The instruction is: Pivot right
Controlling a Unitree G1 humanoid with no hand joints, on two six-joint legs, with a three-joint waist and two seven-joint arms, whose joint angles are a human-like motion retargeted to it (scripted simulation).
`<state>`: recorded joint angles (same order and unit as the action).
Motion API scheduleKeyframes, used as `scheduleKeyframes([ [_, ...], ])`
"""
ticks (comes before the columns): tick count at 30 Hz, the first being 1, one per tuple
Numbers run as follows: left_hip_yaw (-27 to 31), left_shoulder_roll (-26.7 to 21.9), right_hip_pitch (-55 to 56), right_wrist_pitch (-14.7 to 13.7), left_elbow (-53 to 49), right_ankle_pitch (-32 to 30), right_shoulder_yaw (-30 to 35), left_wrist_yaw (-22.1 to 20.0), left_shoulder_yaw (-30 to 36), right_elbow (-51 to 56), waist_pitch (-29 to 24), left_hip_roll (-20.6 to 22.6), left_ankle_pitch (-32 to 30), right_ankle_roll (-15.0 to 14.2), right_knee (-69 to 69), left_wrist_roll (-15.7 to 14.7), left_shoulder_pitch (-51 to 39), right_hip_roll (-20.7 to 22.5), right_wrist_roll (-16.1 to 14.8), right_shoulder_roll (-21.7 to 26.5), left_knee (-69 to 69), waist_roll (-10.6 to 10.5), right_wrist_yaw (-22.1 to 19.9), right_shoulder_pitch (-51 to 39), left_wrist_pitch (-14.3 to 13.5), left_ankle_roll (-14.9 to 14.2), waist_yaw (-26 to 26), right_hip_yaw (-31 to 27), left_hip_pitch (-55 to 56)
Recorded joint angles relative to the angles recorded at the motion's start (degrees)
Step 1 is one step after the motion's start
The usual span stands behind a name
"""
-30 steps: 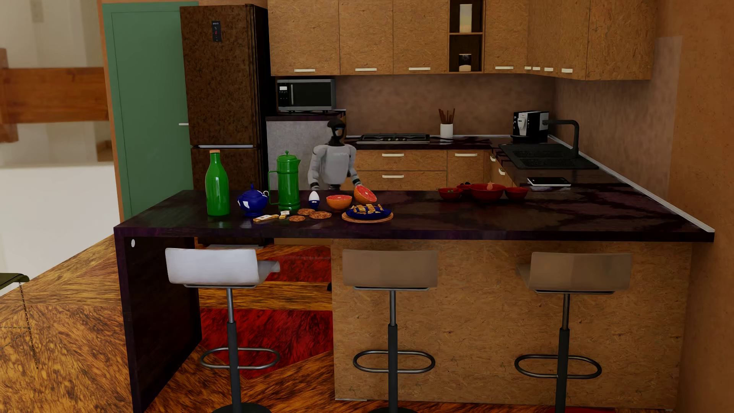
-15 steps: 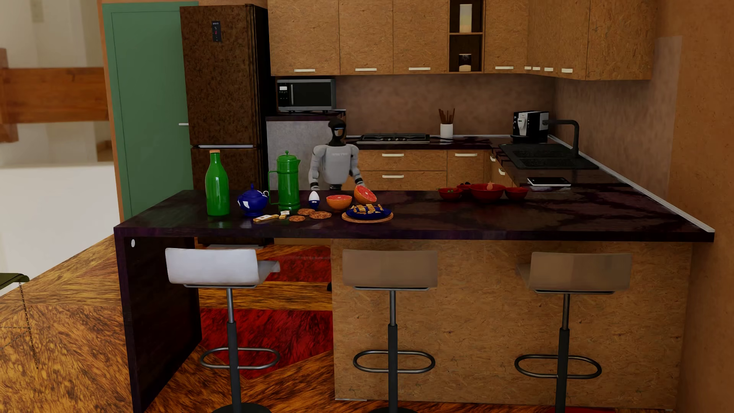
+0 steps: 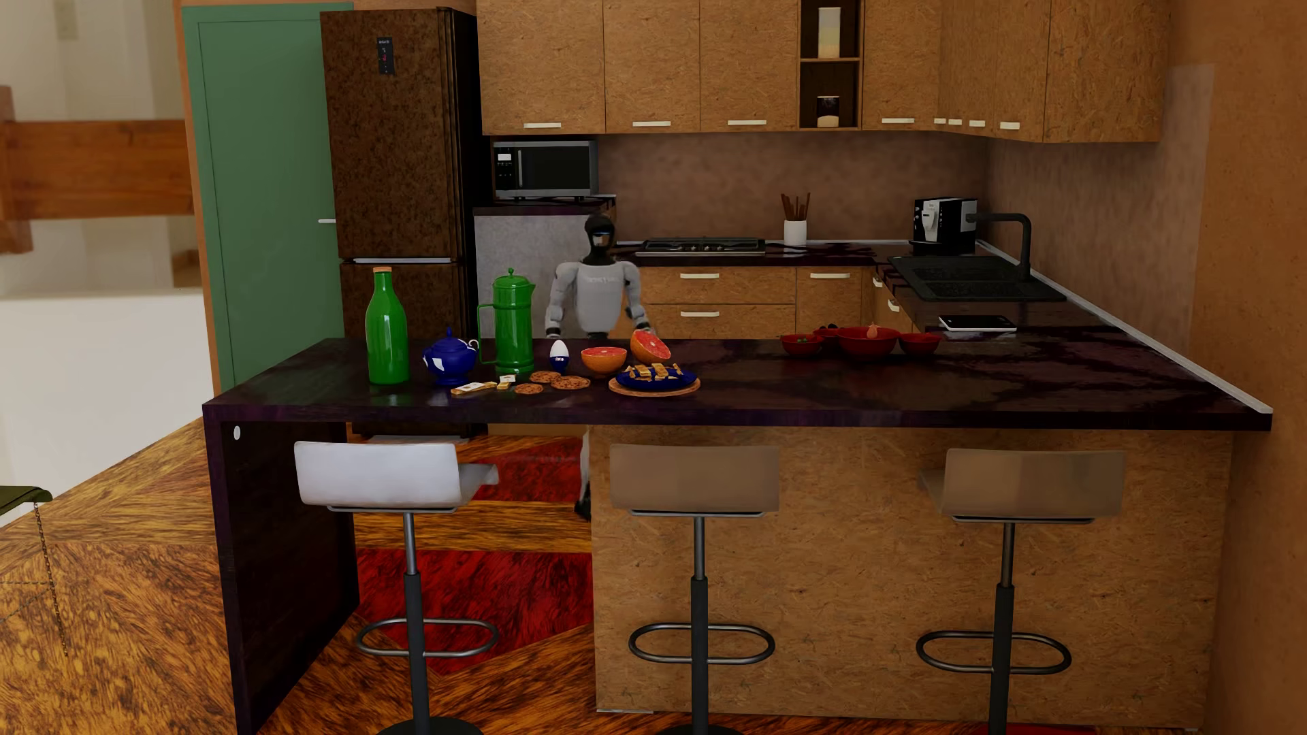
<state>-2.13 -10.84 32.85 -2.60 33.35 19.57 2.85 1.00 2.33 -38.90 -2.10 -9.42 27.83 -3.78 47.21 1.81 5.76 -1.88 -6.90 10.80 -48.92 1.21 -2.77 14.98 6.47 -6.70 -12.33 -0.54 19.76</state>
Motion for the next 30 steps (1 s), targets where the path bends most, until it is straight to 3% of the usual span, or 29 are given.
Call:
scheduleKeyframes([
  [1, 1.60, 1.97, 0.22, 0.24, -0.86, -5.97, -0.33, -0.95, 1.90, -0.81, -0.34, 0.41, -1.66, 1.78, -1.86, -0.39, 0.73, 1.20, -0.04, -0.17, -5.53, -0.96, 0.88, -1.22, -2.01, -0.10, 1.95, -1.09, 3.03],
  [2, 3.93, 1.75, 0.73, 0.96, 0.38, -7.52, -1.32, -1.08, 3.09, 0.16, -0.44, 2.02, -5.40, 1.34, -3.47, -0.35, 1.46, 2.13, -0.28, -2.58, -9.78, -1.94, 2.33, -0.54, -4.24, 0.78, 3.60, -2.45, 6.38],
  [3, 5.23, 1.86, 0.95, 1.17, 1.23, -7.56, -0.76, -0.36, 1.41, 0.38, -0.29, 2.63, -3.97, 1.36, -4.96, 0.47, 2.52, 2.74, -0.65, -2.80, -3.63, -3.36, 2.66, -0.09, -4.75, 2.00, 3.32, -2.87, 6.59],
  [4, 4.52, 0.80, 1.12, 1.61, 2.00, -6.09, -2.96, 0.46, 0.31, 1.62, -0.34, 2.14, -2.85, 2.60, -5.30, 0.97, 4.58, 3.17, -0.10, -4.65, 2.11, -3.78, 1.91, -0.11, -4.98, 0.27, 1.48, -3.36, 4.98],
  [5, 2.34, -1.05, 1.22, 2.24, 1.12, -3.40, -0.92, 0.96, 0.64, 2.27, -0.35, 1.78, -3.58, 1.19, -4.88, 0.75, 6.44, 2.18, 1.49, -4.50, 3.81, -2.65, 0.24, -0.48, -3.62, -1.19, -1.45, -3.51, 3.65],
  [7, 0.75, -0.45, -0.59, 4.91, -0.78, -8.29, 0.02, 0.40, 1.97, 1.40, -0.32, 1.64, -4.22, 1.62, -8.86, -0.88, 4.96, 1.76, 3.70, -2.44, 5.94, -2.02, 0.02, 0.29, -1.43, 1.00, -3.39, -3.63, 1.83],
  [8, 0.21, -0.28, -1.00, 6.64, -1.24, -11.27, -1.62, -0.27, 2.60, 0.67, 0.27, 1.37, -4.37, 1.61, -11.14, -1.92, 4.19, 2.11, 3.80, -2.70, 6.47, -1.79, 0.86, 0.69, -1.84, 1.18, -4.06, -4.10, 1.86],
  [9, -0.57, -0.94, -1.07, 8.63, -0.39, -9.12, -0.96, -0.43, 2.57, 0.97, 0.72, 1.00, -4.99, 0.89, -11.49, -2.46, 3.90, 2.22, 3.24, -3.59, 8.04, -1.08, 1.88, 1.44, -2.89, 1.03, -5.24, -4.16, 1.04],
  [10, -1.36, -1.28, -0.77, 10.55, 0.28, -5.48, -1.33, -0.39, 2.11, 1.50, 0.70, 0.47, -5.17, 2.55, -10.53, -2.47, 3.72, 1.73, 2.84, -4.27, 8.80, -0.45, 2.20, 1.14, -3.65, 1.00, -6.39, -2.95, 0.27],
  [11, -1.96, -0.32, -1.22, 11.84, 2.88, -0.34, 0.75, -0.33, 1.38, 2.40, 0.15, 0.25, -4.73, 6.73, -7.08, -1.90, 1.11, 0.78, 2.91, -3.31, 8.75, 0.63, 1.78, 1.01, -3.75, 0.94, -5.80, -1.33, -0.83],
  [12, -1.77, 0.37, -0.37, 11.90, 1.04, -0.64, 0.69, -0.12, 1.73, 1.10, -0.14, 0.54, -3.66, 2.09, -4.71, -1.40, 0.18, -0.69, 3.60, -1.62, 5.30, 1.82, 2.54, 0.60, -3.64, 0.78, -2.68, -0.83, 0.19],
  [13, -0.59, 0.38, -0.69, 11.32, -0.34, -7.58, 0.55, 0.19, 1.87, -0.70, -1.17, 0.94, -3.89, 0.39, -4.88, -1.10, -0.06, -1.11, 4.55, 0.14, -1.47, 2.70, 3.53, -0.81, -3.84, 0.68, -0.17, -1.12, 2.59],
  [15, 4.15, 0.71, -1.19, 7.93, -0.25, -10.09, 0.22, 0.72, 1.37, 0.36, -1.99, 2.72, -8.91, 0.32, -6.80, 0.39, 1.59, 0.59, 5.74, -0.68, -9.56, 1.25, 4.34, -0.27, -2.63, 1.54, 2.78, -2.86, 6.78],
  [16, 5.77, 0.73, -1.77, 5.23, -0.27, -11.12, -0.15, 1.37, 0.18, -0.02, -1.38, 3.66, -6.44, -0.04, -9.14, 1.55, 2.54, 1.41, 5.30, -2.03, -4.71, -0.55, 4.45, 2.00, -1.15, 2.56, 3.09, -3.36, 5.60],
  [17, 5.31, -1.04, -1.76, 2.58, 2.09, -9.43, -1.64, 2.17, -0.48, 1.29, -0.63, 3.19, -3.24, 1.36, -9.34, 2.06, 4.02, 2.16, 4.17, -2.77, 3.20, -1.89, 3.33, 3.54, -1.42, 1.35, 2.06, -3.76, 2.73],
  [18, 3.86, -2.78, -1.22, 1.55, 3.06, -3.28, -0.02, 2.42, -0.78, 1.22, -0.54, 3.15, -3.69, 6.21, -6.29, 1.46, 5.23, 1.37, 3.85, -2.89, 4.08, -0.92, 1.85, 2.20, -0.97, -1.21, -0.50, -3.52, 1.58],
  [19, 1.95, -3.35, -0.35, 1.56, 3.22, 1.99, -0.81, 2.12, -0.25, 2.72, -0.03, 2.34, -3.96, 10.50, -2.20, 0.50, 4.80, 0.47, 3.67, -3.18, 4.53, -0.34, 1.41, 0.89, 0.03, -0.44, -1.42, -1.66, 0.94],
  [20, 0.93, -2.09, -0.61, 1.56, 2.41, 4.90, -0.06, 1.16, 0.30, 3.34, 1.22, 2.51, -3.50, 11.98, 2.20, -0.59, 3.19, -0.84, 4.03, -2.02, 4.00, 0.51, 1.66, 0.93, 0.83, 2.45, -0.31, 0.12, 0.91],
  [21, 0.96, 0.00, -2.02, 2.08, 1.42, 3.59, -0.12, -0.27, 0.87, 1.60, 1.51, 2.21, -2.38, 2.17, 1.23, -1.69, 1.58, -1.44, 4.40, -0.51, 2.00, 0.83, 2.48, -1.09, 0.14, 0.86, 1.07, -0.29, 1.33],
  [22, 1.33, 0.42, -2.14, 2.83, -1.13, -3.63, -0.38, -1.64, 2.48, 1.17, 1.93, 1.90, -1.51, 1.30, -0.32, -2.95, 2.48, -0.65, 4.27, -0.38, 0.09, 1.04, 3.30, -2.63, -1.48, 0.81, 1.88, -0.92, 1.87],
  [24, 3.69, 0.95, -2.05, 3.16, -1.75, -6.10, -1.06, -2.69, 2.61, 1.49, 2.06, 1.95, -2.90, 1.21, -3.07, -3.93, 3.49, 1.77, 2.87, -2.25, -1.88, -0.75, 4.61, -1.22, -4.18, 0.76, 2.34, -2.44, 3.09],
  [26, 3.06, -0.35, -2.22, 2.49, 0.37, -5.71, -2.15, -2.25, 1.91, 2.22, 2.13, 1.79, -3.49, 1.65, -6.96, -2.63, 4.07, 2.46, -0.06, -4.78, 5.33, -2.34, 5.02, 0.96, -4.23, 0.41, -2.25, -3.40, 0.35],
  [28, 0.94, -0.72, -1.10, 2.18, 1.10, 7.15, -1.54, -0.76, 1.33, 2.97, 1.28, 1.55, -4.39, 9.50, 0.79, -1.45, 0.93, -0.51, -1.13, -3.42, 6.96, -1.09, 3.70, 2.86, -3.54, 0.20, -3.02, 0.03, -1.31],
  [29, 0.52, -0.30, -2.58, 3.19, -0.12, 11.45, -0.33, -0.24, 1.17, 2.64, 1.69, 1.54, -3.41, 10.76, 5.10, -1.05, 0.66, -2.11, 0.58, -1.99, 5.34, 0.09, 2.90, 3.58, -3.79, -0.15, -1.52, 0.70, -0.89],
  [30, 0.14, 0.91, -3.40, 4.53, 0.46, 5.94, -0.33, -0.58, 2.25, 0.51, 1.61, 1.40, -2.13, -2.14, 3.44, -1.13, 0.19, -3.18, 3.33, 0.66, 2.91, 0.62, 2.82, 2.24, -4.50, -0.43, 0.36, -0.08, -0.29],
])
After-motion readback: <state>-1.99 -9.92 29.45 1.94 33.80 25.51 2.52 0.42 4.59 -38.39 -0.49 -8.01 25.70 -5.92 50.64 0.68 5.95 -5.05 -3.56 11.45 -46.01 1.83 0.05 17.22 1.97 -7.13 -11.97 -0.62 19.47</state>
